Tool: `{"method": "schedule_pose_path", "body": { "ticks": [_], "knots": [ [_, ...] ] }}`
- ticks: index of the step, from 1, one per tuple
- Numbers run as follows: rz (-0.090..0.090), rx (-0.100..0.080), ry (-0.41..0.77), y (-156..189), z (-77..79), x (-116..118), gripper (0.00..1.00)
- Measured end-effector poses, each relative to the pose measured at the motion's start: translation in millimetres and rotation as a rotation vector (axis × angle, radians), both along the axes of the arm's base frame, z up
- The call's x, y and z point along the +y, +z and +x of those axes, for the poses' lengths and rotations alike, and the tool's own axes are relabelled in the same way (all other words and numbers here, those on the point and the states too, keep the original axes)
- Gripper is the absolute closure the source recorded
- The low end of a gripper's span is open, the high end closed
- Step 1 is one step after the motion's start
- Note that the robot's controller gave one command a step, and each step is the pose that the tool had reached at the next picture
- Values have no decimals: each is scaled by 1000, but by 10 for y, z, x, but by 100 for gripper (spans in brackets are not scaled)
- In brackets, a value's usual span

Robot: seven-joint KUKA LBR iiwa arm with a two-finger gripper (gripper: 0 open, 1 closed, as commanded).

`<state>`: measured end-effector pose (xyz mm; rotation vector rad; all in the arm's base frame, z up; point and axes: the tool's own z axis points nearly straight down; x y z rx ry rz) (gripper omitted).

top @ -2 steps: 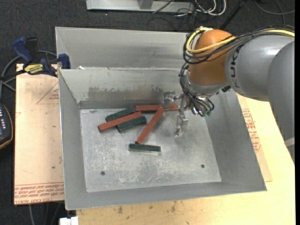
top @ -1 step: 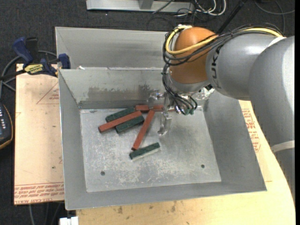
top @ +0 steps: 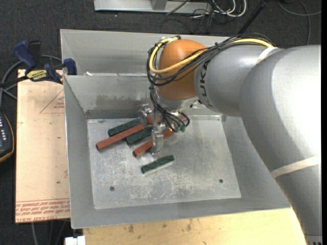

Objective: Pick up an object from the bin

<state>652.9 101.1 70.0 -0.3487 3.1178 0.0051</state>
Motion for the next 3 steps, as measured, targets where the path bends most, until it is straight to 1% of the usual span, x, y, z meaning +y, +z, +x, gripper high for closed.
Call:
{"method": "schedule_pose_path", "body": {
  "ticks": [1,2,3],
  "knots": [
    [1,-2,-81,14,-17,389,0],
    [1,-8,-82,54,7,375,100],
    [0,-4,-80,106,30,385,100]
  ]
}}
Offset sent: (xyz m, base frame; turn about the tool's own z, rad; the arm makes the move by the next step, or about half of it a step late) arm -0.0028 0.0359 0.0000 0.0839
